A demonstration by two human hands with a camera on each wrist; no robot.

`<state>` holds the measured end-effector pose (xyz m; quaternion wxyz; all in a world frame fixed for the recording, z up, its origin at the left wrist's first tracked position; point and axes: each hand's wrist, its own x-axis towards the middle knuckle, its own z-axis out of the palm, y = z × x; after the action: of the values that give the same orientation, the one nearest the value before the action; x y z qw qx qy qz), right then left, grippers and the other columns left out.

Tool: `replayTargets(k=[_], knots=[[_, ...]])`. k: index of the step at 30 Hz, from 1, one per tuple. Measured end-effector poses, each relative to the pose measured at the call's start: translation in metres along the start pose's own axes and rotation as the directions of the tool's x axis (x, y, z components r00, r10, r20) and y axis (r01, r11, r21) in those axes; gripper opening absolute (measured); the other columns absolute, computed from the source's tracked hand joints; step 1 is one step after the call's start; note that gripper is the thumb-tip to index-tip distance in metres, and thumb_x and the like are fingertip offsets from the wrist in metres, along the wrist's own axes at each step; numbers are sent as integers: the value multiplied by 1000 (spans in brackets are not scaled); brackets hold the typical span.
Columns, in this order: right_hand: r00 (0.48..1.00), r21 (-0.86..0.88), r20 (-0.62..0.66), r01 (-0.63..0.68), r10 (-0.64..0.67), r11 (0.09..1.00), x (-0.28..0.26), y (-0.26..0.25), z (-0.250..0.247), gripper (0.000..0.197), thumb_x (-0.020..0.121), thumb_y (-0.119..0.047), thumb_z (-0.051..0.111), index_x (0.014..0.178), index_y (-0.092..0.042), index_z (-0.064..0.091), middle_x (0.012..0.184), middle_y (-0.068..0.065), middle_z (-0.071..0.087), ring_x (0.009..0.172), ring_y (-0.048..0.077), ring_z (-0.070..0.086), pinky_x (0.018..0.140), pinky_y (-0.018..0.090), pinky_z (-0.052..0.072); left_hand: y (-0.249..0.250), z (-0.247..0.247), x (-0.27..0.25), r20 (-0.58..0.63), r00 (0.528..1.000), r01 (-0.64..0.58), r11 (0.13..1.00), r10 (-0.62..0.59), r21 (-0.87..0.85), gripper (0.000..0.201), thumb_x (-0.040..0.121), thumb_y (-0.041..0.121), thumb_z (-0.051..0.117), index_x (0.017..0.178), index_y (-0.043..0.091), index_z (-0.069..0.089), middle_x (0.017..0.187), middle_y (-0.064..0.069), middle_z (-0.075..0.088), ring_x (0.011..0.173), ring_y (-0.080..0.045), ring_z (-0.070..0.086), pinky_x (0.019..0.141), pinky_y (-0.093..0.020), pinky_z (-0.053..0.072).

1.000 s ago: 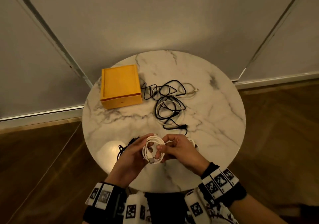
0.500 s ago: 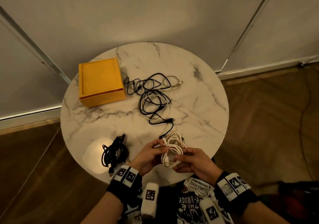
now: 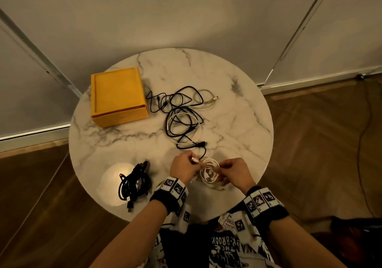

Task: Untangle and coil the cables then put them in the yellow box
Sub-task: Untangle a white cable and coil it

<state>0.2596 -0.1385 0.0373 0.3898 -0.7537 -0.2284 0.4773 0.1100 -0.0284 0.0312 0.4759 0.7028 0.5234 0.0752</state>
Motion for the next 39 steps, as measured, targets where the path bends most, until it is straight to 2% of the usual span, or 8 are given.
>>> replayTargets(k=[2, 4, 9, 17, 27, 31, 35, 39], knots=[[999, -80, -26, 20, -22, 997, 4, 8, 2, 9, 79, -10, 78, 85, -5, 75, 58, 5, 69, 41, 14, 59, 39, 23, 46, -6, 6, -3, -3, 1000, 8, 998, -8, 59, 33, 66, 42, 84, 77, 21, 61, 73, 3, 69, 68, -15, 64, 58, -26, 47], [998, -75, -49, 36, -40, 997, 7, 13, 3, 13, 76, -9, 80, 87, -6, 74, 60, 2, 69, 39, 6, 54, 39, 20, 42, -7, 10, -5, -21, 1000, 4, 992, -1, 124, 34, 67, 45, 81, 79, 23, 58, 75, 5, 68, 70, -14, 63, 58, -27, 45], [999, 40, -22, 25, -24, 999, 7, 20, 0, 17, 75, -11, 82, 83, -5, 69, 59, 5, 66, 38, 10, 50, 37, 19, 39, -11, 9, -1, -11, 999, -40, 993, 41, 110, 34, 67, 47, 81, 82, 25, 60, 84, 6, 66, 77, -14, 61, 66, -30, 49], [999, 80, 5, 39, -39, 996, 6, 25, -8, 15, 82, -7, 75, 91, 2, 67, 52, 4, 61, 35, 8, 49, 34, 17, 36, -26, 12, -11, -12, 991, -135, 990, 136, 48, 42, 71, 55, 76, 99, 24, 68, 100, 6, 59, 89, -9, 61, 83, -33, 53], [998, 45, 3, 69, -69, 997, 10, 32, -10, 8, 79, -3, 76, 81, -6, 70, 52, -1, 64, 36, 8, 50, 34, 17, 36, -27, 18, -25, 121, 985, -155, 927, 120, 342, 52, 73, 76, 55, 81, 24, 59, 87, 5, 64, 83, -16, 61, 71, -32, 51], [997, 43, -24, 73, -72, 996, 12, 36, -13, 8, 77, -5, 78, 81, -7, 71, 54, 3, 64, 38, 12, 50, 38, 19, 39, -29, 18, -22, 80, 989, -142, 946, 124, 293, 59, 69, 78, 55, 94, 26, 61, 92, 6, 64, 85, -14, 60, 75, -37, 53], [998, 67, -8, 56, -56, 996, 8, 35, -19, 8, 79, -2, 75, 85, -1, 70, 49, 3, 62, 35, 9, 49, 36, 16, 37, -25, 11, -25, 79, 990, -136, 954, 119, 269, 51, 73, 75, 59, 85, 25, 56, 88, 5, 61, 81, -14, 56, 68, -30, 45], [999, 98, 15, 47, -49, 994, 2, 34, -25, 8, 79, 1, 75, 84, -1, 68, 52, 3, 63, 36, 8, 50, 36, 16, 39, -28, 2, -22, 88, 987, -147, 980, 136, 134, 41, 78, 63, 65, 81, 23, 59, 79, 3, 66, 75, -16, 61, 70, -35, 52]])
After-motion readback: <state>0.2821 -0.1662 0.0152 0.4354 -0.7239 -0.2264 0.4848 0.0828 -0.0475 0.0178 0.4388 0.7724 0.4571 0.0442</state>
